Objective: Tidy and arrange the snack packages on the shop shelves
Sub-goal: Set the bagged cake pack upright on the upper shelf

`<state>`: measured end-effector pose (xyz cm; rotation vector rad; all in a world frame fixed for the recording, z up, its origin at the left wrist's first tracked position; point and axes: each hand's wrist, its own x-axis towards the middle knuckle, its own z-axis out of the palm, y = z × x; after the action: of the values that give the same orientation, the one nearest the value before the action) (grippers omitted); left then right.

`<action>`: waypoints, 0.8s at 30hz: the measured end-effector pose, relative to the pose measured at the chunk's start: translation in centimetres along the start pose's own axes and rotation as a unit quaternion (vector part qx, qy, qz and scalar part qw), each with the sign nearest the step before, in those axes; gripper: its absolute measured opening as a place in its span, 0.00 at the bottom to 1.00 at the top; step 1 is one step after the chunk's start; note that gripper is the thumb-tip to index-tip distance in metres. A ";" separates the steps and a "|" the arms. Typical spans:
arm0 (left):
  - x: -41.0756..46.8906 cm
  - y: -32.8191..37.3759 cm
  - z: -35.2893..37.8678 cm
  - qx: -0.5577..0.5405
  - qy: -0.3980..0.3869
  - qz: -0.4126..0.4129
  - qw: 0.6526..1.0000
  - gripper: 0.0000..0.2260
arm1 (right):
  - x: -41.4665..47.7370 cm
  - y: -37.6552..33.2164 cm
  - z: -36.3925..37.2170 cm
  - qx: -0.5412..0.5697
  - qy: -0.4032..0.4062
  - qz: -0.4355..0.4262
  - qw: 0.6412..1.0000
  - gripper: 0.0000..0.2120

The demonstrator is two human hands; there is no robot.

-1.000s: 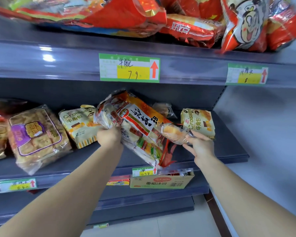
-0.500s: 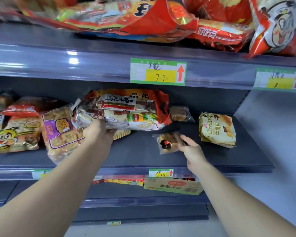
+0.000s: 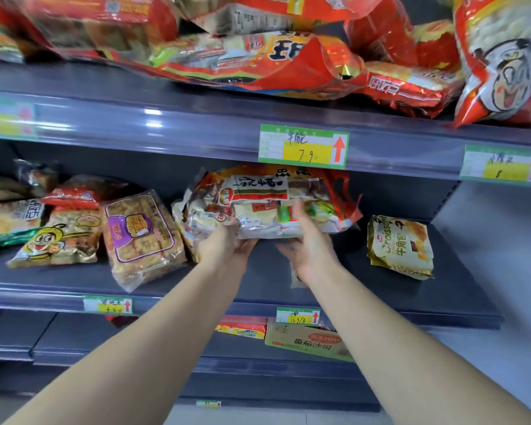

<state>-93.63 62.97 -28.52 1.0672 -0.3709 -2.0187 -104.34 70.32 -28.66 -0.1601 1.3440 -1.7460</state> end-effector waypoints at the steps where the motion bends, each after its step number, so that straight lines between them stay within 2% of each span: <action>1: -0.6 0.1 0.1 0.013 -0.002 -0.003 1.000 0.14 | 0.0 -0.4 0.3 0.049 0.022 0.001 0.999 0.27; 2: -1.1 0.3 0.1 0.024 -0.005 -0.005 1.000 0.14 | -0.1 -0.8 0.5 0.078 0.033 0.008 0.996 0.21; 3: -1.4 0.7 -0.1 0.036 -0.004 -0.007 0.999 0.14 | -0.2 -1.0 0.7 0.084 0.038 0.013 0.996 0.19; 6: -2.6 1.7 -1.1 0.070 -0.011 -0.015 0.997 0.13 | -0.8 -1.5 1.5 0.081 0.021 0.017 0.996 0.19; 9: -2.4 3.2 -3.0 0.093 0.028 0.004 0.995 0.18 | -1.3 -1.7 2.4 0.084 0.010 0.021 0.996 0.13; 11: -2.0 5.0 -4.7 0.090 0.071 0.033 0.993 0.27 | -1.4 -1.7 2.8 0.082 0.008 0.021 0.996 0.10; 12: -1.7 5.9 -5.7 0.092 0.101 0.046 0.990 0.37 | -1.3 -1.6 3.0 0.068 0.006 0.020 0.997 0.09; 13: -1.2 6.8 -6.7 0.115 0.143 0.064 0.981 0.47 | -1.2 -1.5 3.2 0.045 0.001 0.017 0.999 0.10; 14: -0.7 7.7 -7.7 0.158 0.180 0.090 0.967 0.54 | -1.3 -1.3 3.6 0.022 -0.007 0.014 1.000 0.12; 15: -0.7 8.5 -8.4 0.212 0.196 0.123 0.950 0.55 | -1.2 -1.0 4.0 0.001 -0.017 0.006 1.000 0.13; 19: -2.3 11.4 -9.3 0.409 0.148 0.177 0.883 0.45 | -1.2 0.6 6.2 -0.072 -0.055 -0.013 0.996 0.12; 22: -2.6 13.2 -10.7 0.461 0.105 0.199 0.858 0.33 | -1.6 2.1 8.5 -0.124 -0.105 -0.006 0.987 0.14; 24: -3.0 14.5 -12.0 0.471 0.102 0.197 0.854 0.33 | -2.4 2.9 10.4 -0.131 -0.159 0.003 0.979 0.17</action>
<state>-75.61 57.33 -25.76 1.5859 -1.4321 -1.2916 -95.26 64.65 -25.97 -0.5585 1.3271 -1.4577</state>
